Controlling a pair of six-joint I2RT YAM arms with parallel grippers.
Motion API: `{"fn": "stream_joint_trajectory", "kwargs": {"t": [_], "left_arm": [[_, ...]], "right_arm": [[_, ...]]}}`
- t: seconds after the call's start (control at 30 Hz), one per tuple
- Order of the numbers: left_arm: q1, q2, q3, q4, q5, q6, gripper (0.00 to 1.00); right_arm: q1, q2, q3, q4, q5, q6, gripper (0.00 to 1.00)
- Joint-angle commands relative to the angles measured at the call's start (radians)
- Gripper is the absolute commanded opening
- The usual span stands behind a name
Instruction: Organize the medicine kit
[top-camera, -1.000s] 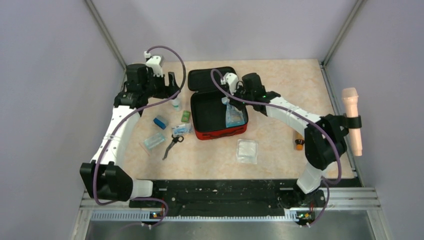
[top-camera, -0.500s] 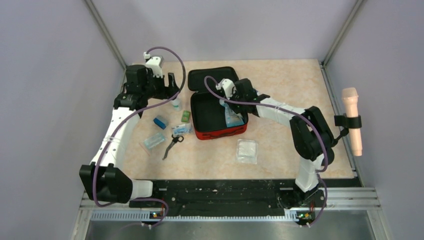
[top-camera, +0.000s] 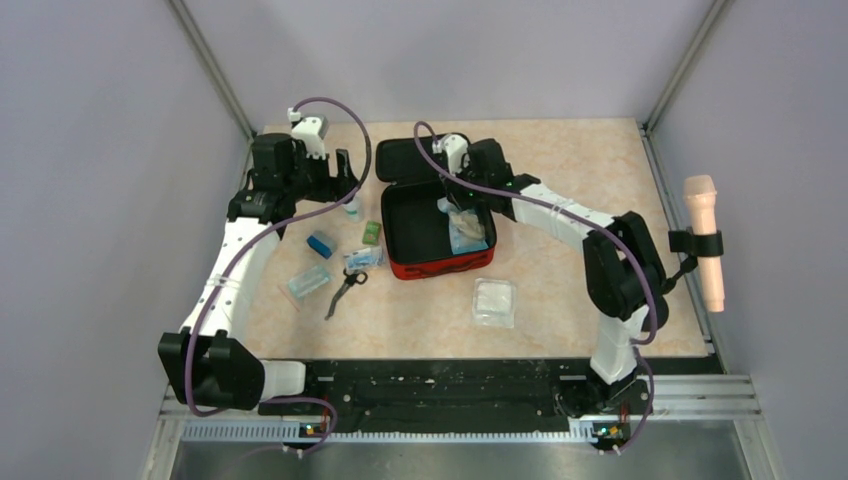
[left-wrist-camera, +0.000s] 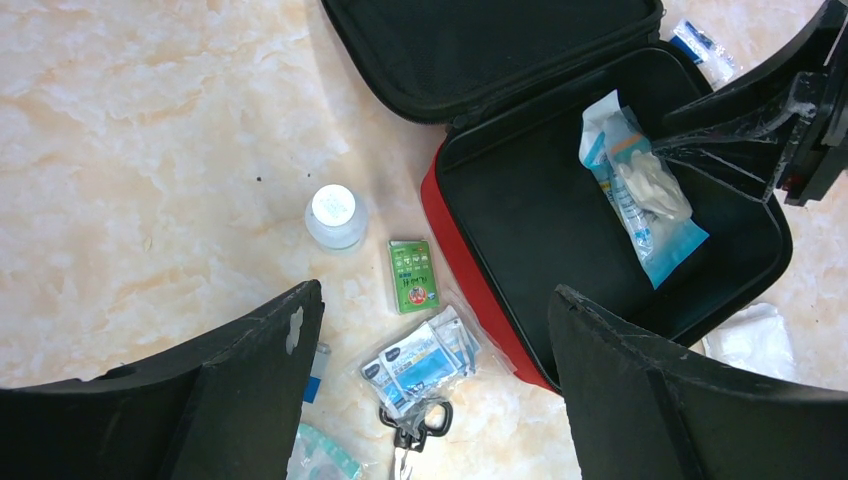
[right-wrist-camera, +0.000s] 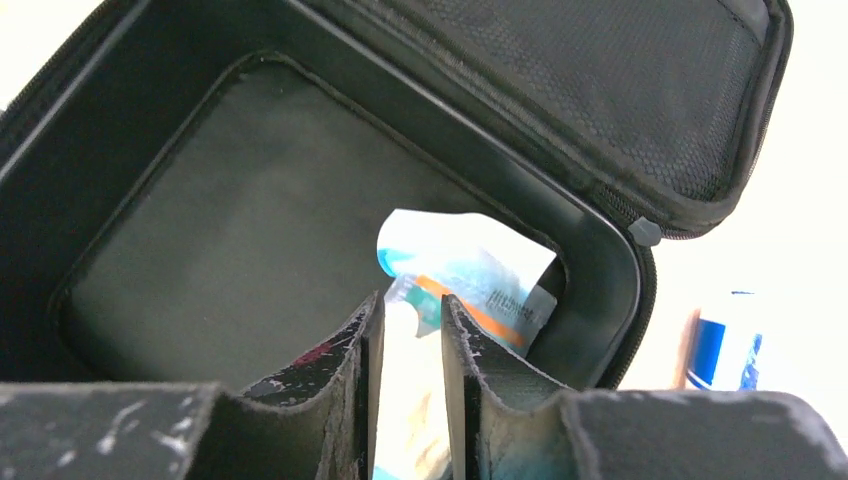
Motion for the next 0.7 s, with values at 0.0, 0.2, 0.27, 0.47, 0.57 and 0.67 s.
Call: {"fn": "stream_joint_trajectory", "kwargs": {"t": [0.0, 0.2, 0.27, 0.47, 0.57, 0.67], "left_arm": [[0.001, -0.027, 0.012, 0.043, 0.001, 0.005, 0.88], [0.002, -0.032, 0.019, 0.035, -0.011, 0.018, 0.88], [0.005, -0.033, 0.019, 0.033, -0.014, 0.020, 0.88], [0.010, -0.041, 0.011, 0.028, -0.019, 0.020, 0.88], [0.012, -0.042, 0.010, 0.030, -0.018, 0.020, 0.88], [0.013, -0.039, 0.011, 0.030, -0.016, 0.020, 0.88]], "right_arm": [[0.010, 0.057, 0.055, 0.029, -0.008, 0.063, 0.26], [0.020, 0.136, 0.096, 0.036, 0.039, 0.068, 0.39], [0.025, 0.149, 0.098, 0.034, 0.074, 0.060, 0.40], [0.038, 0.172, 0.049, 0.070, 0.243, 0.054, 0.28], [0.038, 0.178, 0.020, 0.080, 0.275, 0.047, 0.25], [0.038, 0.187, 0.002, 0.088, 0.290, 0.030, 0.23]]}}
